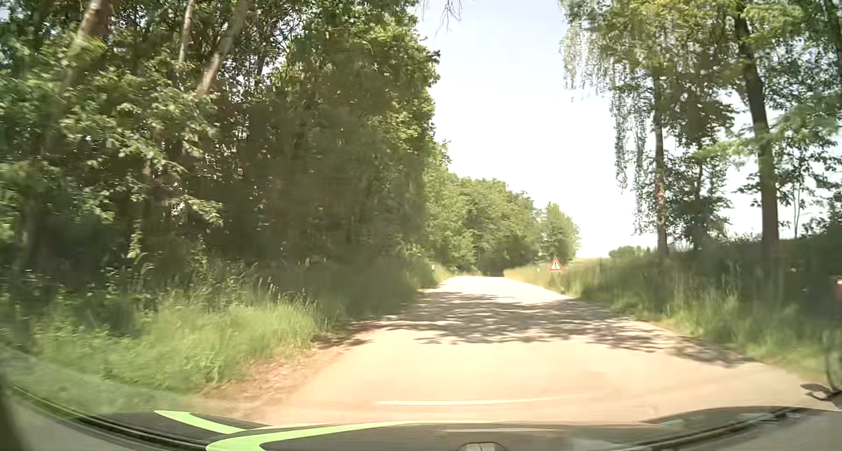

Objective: Follow the waypoints while adhering to traffic rules and regulations

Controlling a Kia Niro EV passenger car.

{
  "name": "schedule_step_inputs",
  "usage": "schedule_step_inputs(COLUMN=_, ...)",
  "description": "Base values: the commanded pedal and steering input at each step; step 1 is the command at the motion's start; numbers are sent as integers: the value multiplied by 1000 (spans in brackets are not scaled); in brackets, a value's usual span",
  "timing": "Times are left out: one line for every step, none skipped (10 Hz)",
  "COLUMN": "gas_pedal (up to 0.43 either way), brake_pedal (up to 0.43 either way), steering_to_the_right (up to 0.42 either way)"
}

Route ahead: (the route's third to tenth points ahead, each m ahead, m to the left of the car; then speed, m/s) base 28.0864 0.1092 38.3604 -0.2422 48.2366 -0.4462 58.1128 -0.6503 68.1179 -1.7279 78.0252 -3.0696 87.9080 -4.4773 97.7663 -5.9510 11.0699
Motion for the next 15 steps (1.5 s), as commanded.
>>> schedule_step_inputs(gas_pedal=358, brake_pedal=0, steering_to_the_right=33)
schedule_step_inputs(gas_pedal=358, brake_pedal=0, steering_to_the_right=33)
schedule_step_inputs(gas_pedal=358, brake_pedal=0, steering_to_the_right=32)
schedule_step_inputs(gas_pedal=358, brake_pedal=0, steering_to_the_right=29)
schedule_step_inputs(gas_pedal=358, brake_pedal=0, steering_to_the_right=26)
schedule_step_inputs(gas_pedal=358, brake_pedal=0, steering_to_the_right=26)
schedule_step_inputs(gas_pedal=358, brake_pedal=0, steering_to_the_right=26)
schedule_step_inputs(gas_pedal=358, brake_pedal=0, steering_to_the_right=26)
schedule_step_inputs(gas_pedal=358, brake_pedal=0, steering_to_the_right=26)
schedule_step_inputs(gas_pedal=358, brake_pedal=0, steering_to_the_right=26)
schedule_step_inputs(gas_pedal=358, brake_pedal=0, steering_to_the_right=26)
schedule_step_inputs(gas_pedal=358, brake_pedal=0, steering_to_the_right=25)
schedule_step_inputs(gas_pedal=358, brake_pedal=0, steering_to_the_right=26)
schedule_step_inputs(gas_pedal=358, brake_pedal=0, steering_to_the_right=26)
schedule_step_inputs(gas_pedal=350, brake_pedal=0, steering_to_the_right=25)
